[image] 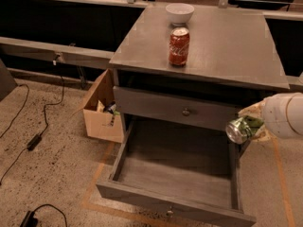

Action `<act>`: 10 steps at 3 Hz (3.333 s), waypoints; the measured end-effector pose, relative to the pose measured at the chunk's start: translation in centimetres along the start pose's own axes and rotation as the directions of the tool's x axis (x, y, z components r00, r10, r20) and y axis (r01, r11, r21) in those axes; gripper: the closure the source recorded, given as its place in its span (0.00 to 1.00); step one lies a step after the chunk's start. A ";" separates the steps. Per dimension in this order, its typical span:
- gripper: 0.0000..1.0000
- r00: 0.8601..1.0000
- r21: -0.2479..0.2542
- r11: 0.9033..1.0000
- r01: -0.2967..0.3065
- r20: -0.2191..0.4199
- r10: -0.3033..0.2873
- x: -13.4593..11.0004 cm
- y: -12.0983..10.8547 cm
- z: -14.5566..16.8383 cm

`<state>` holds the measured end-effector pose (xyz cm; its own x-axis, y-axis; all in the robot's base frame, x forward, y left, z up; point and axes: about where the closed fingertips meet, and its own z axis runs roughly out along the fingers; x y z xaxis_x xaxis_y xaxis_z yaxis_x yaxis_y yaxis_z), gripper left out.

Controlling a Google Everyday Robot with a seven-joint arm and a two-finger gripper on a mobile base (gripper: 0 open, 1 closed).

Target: Pick green can from middle drawer and place on counter

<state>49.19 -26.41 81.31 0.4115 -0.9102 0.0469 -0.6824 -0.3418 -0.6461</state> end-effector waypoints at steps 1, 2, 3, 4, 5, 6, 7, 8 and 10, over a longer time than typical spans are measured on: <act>1.00 0.997 0.020 0.996 0.082 -0.009 -0.082 0.3 -1.2 -0.7; 1.00 0.997 0.017 0.997 0.081 -0.008 -0.081 0.2 -1.0 -0.6; 1.00 0.995 0.042 0.994 0.104 -0.001 -0.104 1.2 -3.5 -1.4; 1.00 0.988 0.059 0.988 0.146 0.033 -0.148 2.6 -8.3 -2.4; 1.00 0.980 0.054 0.986 0.160 0.110 -0.165 3.8 -12.3 -1.1; 1.00 0.965 0.035 0.986 0.160 0.203 -0.164 4.3 -15.2 2.1; 1.00 0.953 0.028 0.992 0.125 0.276 -0.128 5.5 -19.2 6.1; 1.00 0.945 0.052 0.992 0.112 0.302 -0.122 5.9 -21.5 7.9; 0.51 0.940 0.015 0.995 0.097 0.326 -0.097 6.4 -22.0 10.3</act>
Offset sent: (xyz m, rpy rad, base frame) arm 0.0052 -0.0006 0.0141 -0.0461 -0.0417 0.0580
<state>73.01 -22.28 88.00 0.6501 -0.7465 -0.1418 -0.6300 -0.4252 -0.6499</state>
